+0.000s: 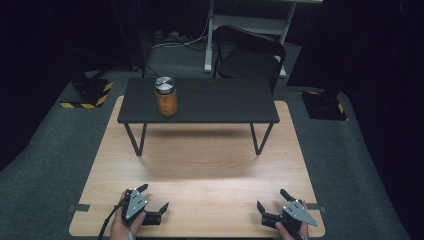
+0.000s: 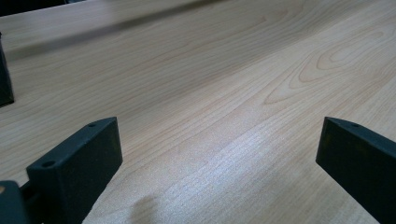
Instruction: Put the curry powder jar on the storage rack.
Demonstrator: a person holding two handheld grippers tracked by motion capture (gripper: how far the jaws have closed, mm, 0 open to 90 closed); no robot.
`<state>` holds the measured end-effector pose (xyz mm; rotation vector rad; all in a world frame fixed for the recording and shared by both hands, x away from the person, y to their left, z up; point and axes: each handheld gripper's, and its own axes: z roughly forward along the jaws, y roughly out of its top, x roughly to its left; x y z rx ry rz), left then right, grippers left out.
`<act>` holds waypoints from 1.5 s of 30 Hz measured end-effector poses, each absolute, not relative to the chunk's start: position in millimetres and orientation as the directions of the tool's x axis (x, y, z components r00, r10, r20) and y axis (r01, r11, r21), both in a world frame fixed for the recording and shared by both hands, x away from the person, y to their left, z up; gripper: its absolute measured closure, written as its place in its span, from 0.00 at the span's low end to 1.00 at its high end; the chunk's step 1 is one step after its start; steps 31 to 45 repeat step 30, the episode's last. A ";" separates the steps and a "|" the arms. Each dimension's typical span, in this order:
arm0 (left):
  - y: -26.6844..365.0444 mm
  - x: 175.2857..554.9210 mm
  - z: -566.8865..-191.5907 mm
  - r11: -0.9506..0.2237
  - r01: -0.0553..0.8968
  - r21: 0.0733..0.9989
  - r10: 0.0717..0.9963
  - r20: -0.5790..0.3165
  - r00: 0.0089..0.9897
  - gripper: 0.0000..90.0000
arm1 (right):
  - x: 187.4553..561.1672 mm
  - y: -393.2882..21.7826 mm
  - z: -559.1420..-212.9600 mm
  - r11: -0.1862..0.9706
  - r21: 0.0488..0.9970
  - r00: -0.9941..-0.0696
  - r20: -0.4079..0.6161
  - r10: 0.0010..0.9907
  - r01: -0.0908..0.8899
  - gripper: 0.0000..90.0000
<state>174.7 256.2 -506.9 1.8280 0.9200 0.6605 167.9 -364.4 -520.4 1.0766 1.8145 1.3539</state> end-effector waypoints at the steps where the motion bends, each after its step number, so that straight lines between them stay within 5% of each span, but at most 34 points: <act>1: 256.2 174.7 -506.9 -0.264 0.306 0.915 0.820 0.046 0.571 0.01 | 167.9 -364.4 -520.4 0.140 0.960 -0.472 -0.010 0.881 0.241 0.00; 45: 257.0 175.1 -507.0 -0.265 0.305 0.915 0.817 0.044 0.576 0.01 | 168.2 -363.4 -520.0 0.146 0.959 -0.473 -0.015 0.881 0.241 0.00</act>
